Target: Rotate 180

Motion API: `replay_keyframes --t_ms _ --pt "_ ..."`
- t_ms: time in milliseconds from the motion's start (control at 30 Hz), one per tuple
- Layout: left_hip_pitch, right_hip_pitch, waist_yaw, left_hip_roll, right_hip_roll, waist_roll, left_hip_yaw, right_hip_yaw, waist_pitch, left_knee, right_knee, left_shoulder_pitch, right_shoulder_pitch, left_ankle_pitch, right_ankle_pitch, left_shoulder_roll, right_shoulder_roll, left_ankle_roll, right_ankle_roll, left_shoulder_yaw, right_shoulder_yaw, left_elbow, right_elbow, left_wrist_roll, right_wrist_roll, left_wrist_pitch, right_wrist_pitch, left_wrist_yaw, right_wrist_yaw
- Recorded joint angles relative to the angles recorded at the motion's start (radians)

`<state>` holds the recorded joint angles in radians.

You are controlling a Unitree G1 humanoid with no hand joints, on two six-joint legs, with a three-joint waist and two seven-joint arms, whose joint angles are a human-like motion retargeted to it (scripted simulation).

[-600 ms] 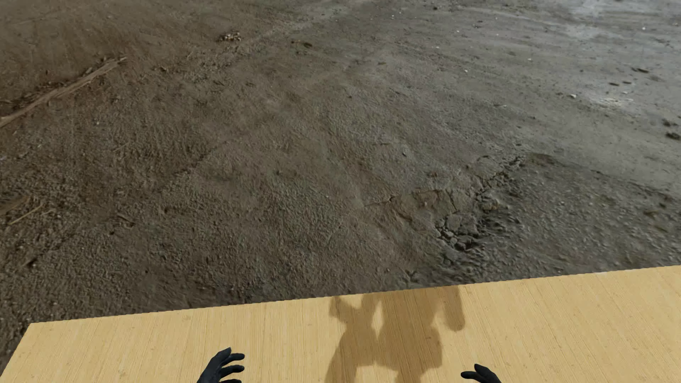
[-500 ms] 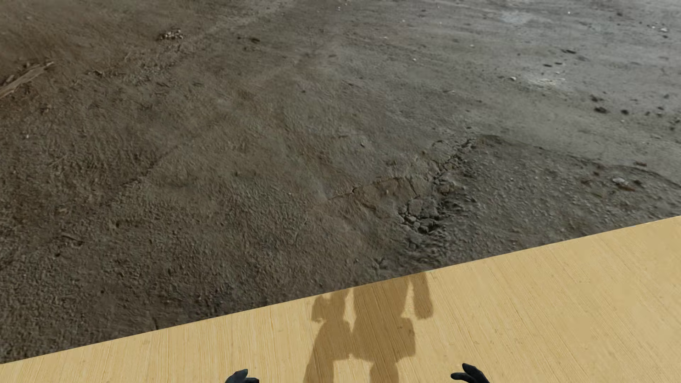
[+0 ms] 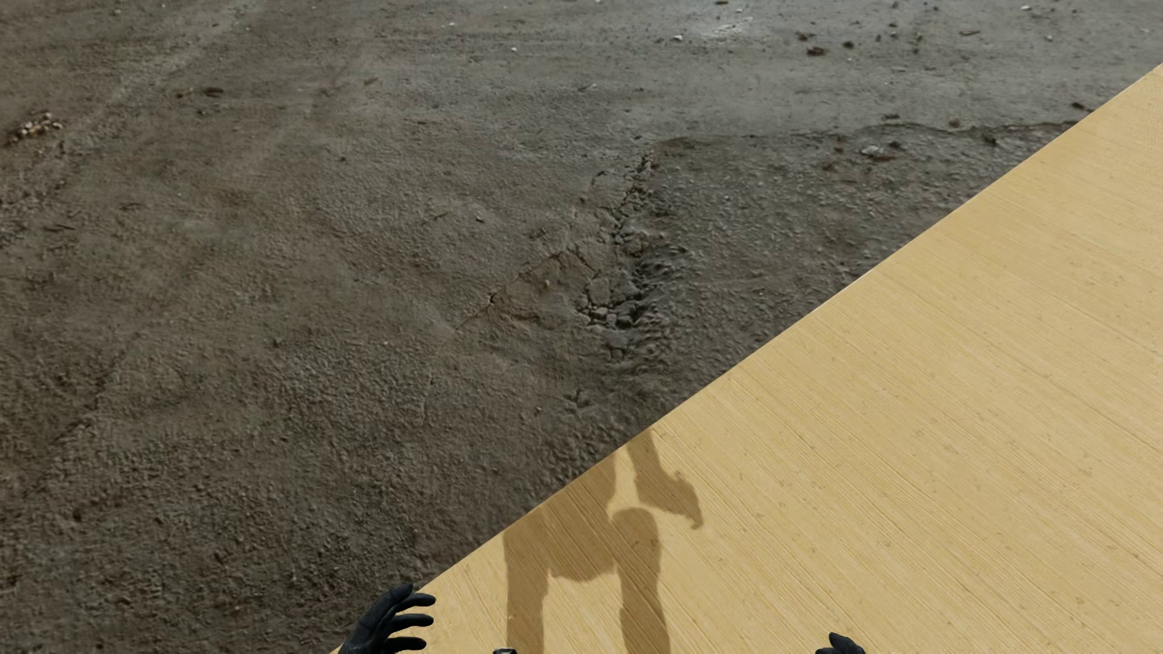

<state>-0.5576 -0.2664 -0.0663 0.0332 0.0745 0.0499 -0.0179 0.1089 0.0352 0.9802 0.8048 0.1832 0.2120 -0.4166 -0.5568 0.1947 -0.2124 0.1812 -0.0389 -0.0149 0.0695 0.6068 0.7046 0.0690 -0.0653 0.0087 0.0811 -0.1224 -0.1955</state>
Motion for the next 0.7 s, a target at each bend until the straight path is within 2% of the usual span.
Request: replay_keyframes --t_ms 33,67,100,167,200,233,267,300,333,367,400,433,467,500,533,567,600,633,667,700 --pt "0.05 -0.01 -0.007 0.03 0.005 0.013 -0.003 -0.005 -0.005 -0.136 0.041 0.016 -0.016 0.055 -0.011 0.027 0.043 -0.189 0.015 -0.017 0.012 0.059 -0.027 0.013 0.001 -0.012 0.019 -0.015 -0.011" --pt "0.076 -0.014 -0.036 0.034 -0.03 0.003 0.017 -0.054 -0.004 -0.151 0.068 0.011 0.012 0.043 -0.013 0.042 0.05 -0.251 0.031 -0.034 0.012 0.063 -0.059 0.013 0.013 -0.003 0.018 -0.02 -0.004" --pt "0.092 -0.021 -0.044 0.049 -0.036 -0.008 0.041 -0.061 -0.005 -0.156 0.078 0.003 0.03 0.031 -0.001 0.029 0.056 -0.25 0.044 -0.033 -0.016 0.036 -0.045 0.006 0.028 0.005 0.023 -0.01 0.016" --pt "0.132 -0.048 -0.09 0.067 -0.116 -0.065 0.119 -0.109 -0.001 -0.173 0.065 -0.042 0.042 0.012 -0.033 -0.005 0.043 -0.252 0.103 -0.054 -0.041 0.032 -0.052 -0.033 0.049 -0.002 0.066 0.043 0.065" --pt "0.138 -0.039 -0.104 0.076 -0.104 -0.072 0.095 -0.107 0.006 -0.152 0.064 -0.069 0.058 -0.007 -0.039 -0.021 0.023 -0.259 0.101 -0.087 -0.051 0.015 -0.021 -0.063 0.052 -0.012 0.059 0.073 0.085" --pt "0.137 -0.029 -0.108 0.08 -0.085 -0.082 0.074 -0.089 0.009 -0.123 0.052 -0.062 0.064 -0.005 -0.036 -0.035 -0.004 -0.269 0.056 -0.092 -0.041 -0.007 0.0 -0.088 0.059 -0.03 0.061 0.093 0.097" --pt "0.126 -0.004 -0.096 0.074 -0.069 -0.085 0.048 -0.072 0.018 -0.061 0.028 -0.056 0.06 0.018 -0.028 -0.03 -0.01 -0.189 0.019 -0.096 -0.055 0.0 0.019 -0.096 0.069 -0.047 0.056 0.101 0.096" --pt "0.11 0.001 -0.08 0.067 -0.044 -0.068 0.012 -0.042 0.006 -0.037 0.002 -0.01 0.052 0.016 -0.015 -0.018 -0.007 -0.045 0.031 -0.064 -0.061 0.008 0.006 -0.088 0.078 -0.055 0.042 0.093 0.077" --pt "0.127 0.011 -0.078 0.072 -0.027 -0.055 -0.004 -0.016 0.001 -0.102 -0.018 0.02 0.028 -0.029 -0.007 0.008 -0.004 0.028 0.026 -0.029 -0.044 0.035 -0.015 -0.077 0.081 -0.048 0.025 0.076 0.048" --pt "0.183 -0.004 -0.066 0.107 -0.027 -0.047 0.011 -0.018 -0.001 -0.189 0.017 0.039 0.01 -0.033 0.009 0.028 0.015 -0.278 0.036 -0.025 -0.019 0.053 -0.048 -0.069 0.077 -0.024 0.004 0.062 0.014" --pt "0.2 -0.035 -0.061 0.111 -0.048 -0.053 0.036 -0.045 -0.008 -0.208 0.066 0.025 0.008 -0.034 0.03 0.026 0.053 -0.309 0.055 -0.057 -0.001 0.056 -0.052 -0.062 0.073 0.005 -0.01 0.066 -0.012" --pt "0.218 -0.053 -0.049 0.119 -0.065 -0.052 0.056 -0.078 -0.009 -0.217 0.096 0.015 0.02 -0.042 0.052 -0.002 0.072 -0.308 0.075 -0.07 -0.005 0.03 -0.055 -0.049 0.072 0.029 -0.009 0.073 -0.021" --pt "0.25 -0.066 -0.054 0.126 -0.103 -0.059 0.085 -0.132 0.001 -0.228 0.104 -0.005 0.026 -0.053 0.055 -0.021 0.067 -0.307 0.099 -0.09 -0.023 0.044 -0.074 -0.034 0.074 0.032 0.019 0.087 -0.009" --pt "0.219 -0.072 -0.064 0.128 -0.131 -0.077 0.098 -0.153 0.008 -0.137 0.053 -0.029 0.012 -0.03 0.006 -0.019 0.046 -0.305 0.105 -0.113 -0.064 0.021 -0.028 -0.032 0.069 0.034 0.02 0.101 0.015" --pt "0.161 -0.059 -0.059 0.133 -0.117 -0.08 0.082 -0.131 0.023 0.013 0.052 -0.048 0.024 0.049 0.003 -0.043 0.007 -0.276 0.044 -0.114 -0.083 -0.008 0.01 -0.033 0.065 0.036 0.007 0.113 0.033" --pt "0.083 -0.057 -0.06 0.114 -0.094 -0.069 0.03 -0.097 0.012 0.145 0.034 -0.042 0.037 0.183 0.012 -0.043 -0.021 -0.169 0.044 -0.125 -0.071 -0.008 0.045 -0.037 0.061 0.029 -0.009 0.112 0.034" --pt "0.053 -0.043 -0.074 0.086 -0.074 -0.057 -0.003 -0.058 0.008 0.141 0.012 -0.011 0.046 0.163 0.022 -0.018 -0.024 -0.07 0.036 -0.061 -0.056 -0.009 0.021 -0.041 0.058 0.022 -0.01 0.081 0.025" --pt "0.029 -0.032 -0.081 0.074 -0.054 -0.035 -0.018 -0.029 0.003 0.067 -0.005 0.013 0.048 0.063 0.027 0.011 -0.015 -0.009 0.039 -0.017 -0.033 -0.011 -0.001 -0.04 0.055 0.019 0.0 0.048 0.013" --pt "0.033 -0.027 -0.08 0.09 -0.025 -0.003 -0.021 -0.009 0.004 -0.118 0.003 0.035 0.037 -0.034 0.028 0.016 0.009 -0.005 0.045 0.031 -0.01 0.02 -0.021 -0.037 0.049 0.011 0.022 0.021 0.004" --pt "0.08 -0.039 -0.07 0.096 -0.035 -0.001 -0.031 -0.021 0.002 -0.173 0.049 0.028 0.041 0.062 0.024 0.035 0.052 -0.29 0.058 -0.001 -0.005 0.042 -0.045 -0.034 0.047 0.019 0.045 0.017 0.005"
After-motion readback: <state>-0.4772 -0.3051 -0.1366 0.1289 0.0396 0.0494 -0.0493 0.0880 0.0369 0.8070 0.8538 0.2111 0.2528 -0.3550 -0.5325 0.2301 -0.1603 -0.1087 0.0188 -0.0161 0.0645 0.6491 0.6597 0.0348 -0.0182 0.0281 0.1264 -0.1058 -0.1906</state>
